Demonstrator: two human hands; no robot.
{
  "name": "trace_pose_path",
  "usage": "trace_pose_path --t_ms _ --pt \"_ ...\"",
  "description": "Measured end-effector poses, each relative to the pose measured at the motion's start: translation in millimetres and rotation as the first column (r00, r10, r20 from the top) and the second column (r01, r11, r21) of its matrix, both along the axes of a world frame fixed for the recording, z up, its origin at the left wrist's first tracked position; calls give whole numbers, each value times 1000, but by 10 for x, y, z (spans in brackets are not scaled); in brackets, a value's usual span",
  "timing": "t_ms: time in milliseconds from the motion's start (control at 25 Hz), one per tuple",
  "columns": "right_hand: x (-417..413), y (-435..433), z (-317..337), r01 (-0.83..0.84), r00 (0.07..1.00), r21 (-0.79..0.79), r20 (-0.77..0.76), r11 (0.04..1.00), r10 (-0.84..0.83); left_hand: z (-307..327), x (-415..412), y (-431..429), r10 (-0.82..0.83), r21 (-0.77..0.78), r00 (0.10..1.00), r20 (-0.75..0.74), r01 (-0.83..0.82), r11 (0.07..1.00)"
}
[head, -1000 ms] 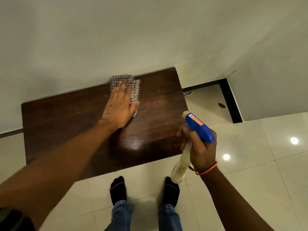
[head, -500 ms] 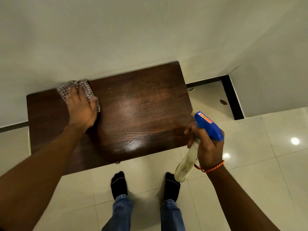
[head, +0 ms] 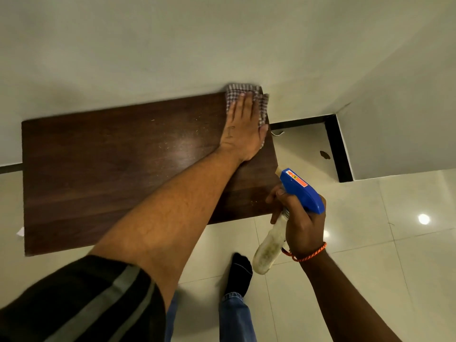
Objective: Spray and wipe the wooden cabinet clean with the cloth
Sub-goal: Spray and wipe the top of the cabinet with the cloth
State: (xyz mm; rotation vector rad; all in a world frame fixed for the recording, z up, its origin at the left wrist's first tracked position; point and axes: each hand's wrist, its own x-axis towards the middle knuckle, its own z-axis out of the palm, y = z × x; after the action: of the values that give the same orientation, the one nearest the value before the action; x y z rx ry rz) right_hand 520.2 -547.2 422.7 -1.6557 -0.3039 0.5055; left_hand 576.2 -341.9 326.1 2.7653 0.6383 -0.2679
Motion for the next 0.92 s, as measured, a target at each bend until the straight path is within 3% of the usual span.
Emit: trace_pose_path --t_ms 240,440,720,920 --pt "-7 5 -32 -68 998 -32 -4 997 68 12 -167 245 -78 -1 997 16 78 997" --pt "-169 196 43 -76 997 -29 4 997 76 18 -1139 1006 25 -7 1000 8 -25 1000" --pt "-668 608 116 -105 994 26 -32 994 105 18 -3125 2302 248 84 967 -52 -243 966" --pt "-1071 807 52 -91 995 56 -44 994 94 27 -3601 2527 336 106 940 -58 -329 938"
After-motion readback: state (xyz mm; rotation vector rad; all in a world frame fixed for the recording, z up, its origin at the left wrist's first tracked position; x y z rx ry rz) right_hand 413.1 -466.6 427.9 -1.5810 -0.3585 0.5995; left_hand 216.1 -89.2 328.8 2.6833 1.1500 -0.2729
